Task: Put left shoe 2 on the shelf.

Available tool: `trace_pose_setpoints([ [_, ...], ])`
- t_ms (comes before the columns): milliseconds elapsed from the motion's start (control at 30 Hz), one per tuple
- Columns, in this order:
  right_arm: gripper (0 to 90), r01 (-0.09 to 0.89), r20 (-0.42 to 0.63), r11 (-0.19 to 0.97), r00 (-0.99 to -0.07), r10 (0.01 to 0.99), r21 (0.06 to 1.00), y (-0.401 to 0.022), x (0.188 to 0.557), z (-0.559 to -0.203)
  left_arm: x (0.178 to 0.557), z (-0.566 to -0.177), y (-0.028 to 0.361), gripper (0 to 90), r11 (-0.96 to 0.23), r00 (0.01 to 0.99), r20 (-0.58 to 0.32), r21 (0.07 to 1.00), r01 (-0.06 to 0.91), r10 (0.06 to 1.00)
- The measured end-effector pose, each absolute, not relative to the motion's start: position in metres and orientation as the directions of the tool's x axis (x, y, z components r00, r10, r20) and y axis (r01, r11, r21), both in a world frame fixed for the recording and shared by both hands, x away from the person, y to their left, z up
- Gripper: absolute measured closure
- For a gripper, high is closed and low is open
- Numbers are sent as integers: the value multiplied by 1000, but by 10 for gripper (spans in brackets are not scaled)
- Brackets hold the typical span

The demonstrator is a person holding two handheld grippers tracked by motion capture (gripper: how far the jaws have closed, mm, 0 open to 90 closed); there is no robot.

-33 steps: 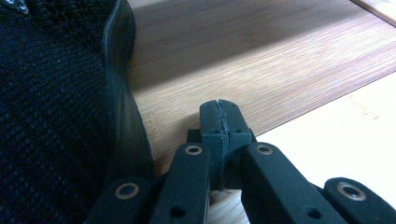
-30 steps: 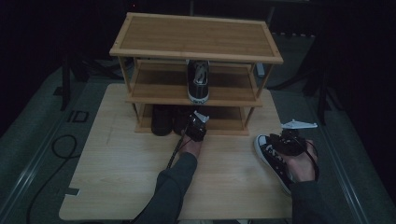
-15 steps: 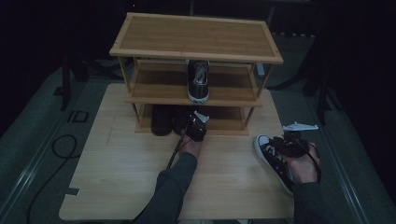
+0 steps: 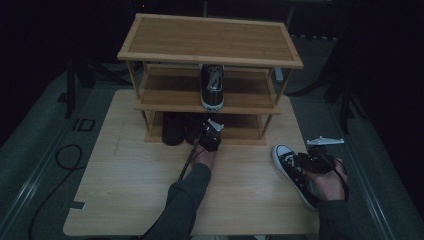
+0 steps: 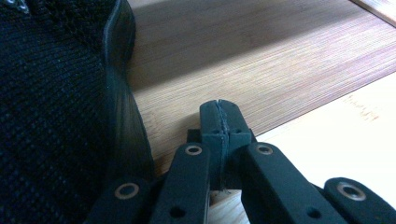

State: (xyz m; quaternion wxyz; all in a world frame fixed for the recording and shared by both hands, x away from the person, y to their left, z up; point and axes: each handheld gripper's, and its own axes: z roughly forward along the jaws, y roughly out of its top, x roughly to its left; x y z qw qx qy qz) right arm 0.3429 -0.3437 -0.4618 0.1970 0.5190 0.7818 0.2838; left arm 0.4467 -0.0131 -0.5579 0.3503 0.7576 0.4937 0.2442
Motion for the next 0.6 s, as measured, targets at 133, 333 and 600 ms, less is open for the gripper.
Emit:
trace_pose_setpoints([
  [133,719,712,-10,302,-383,924,634,-346,343,-467,447,-558,-13,900,-267,393,24,772,577,919],
  [333,704,741,12,296,-379,925,602,-348,347,-476,447,-558,-13,900,-267,393,24,772,577,919],
  [600,683,768,34,316,-401,915,558,-341,355,-481,447,-558,-13,900,-265,393,22,772,578,919],
])
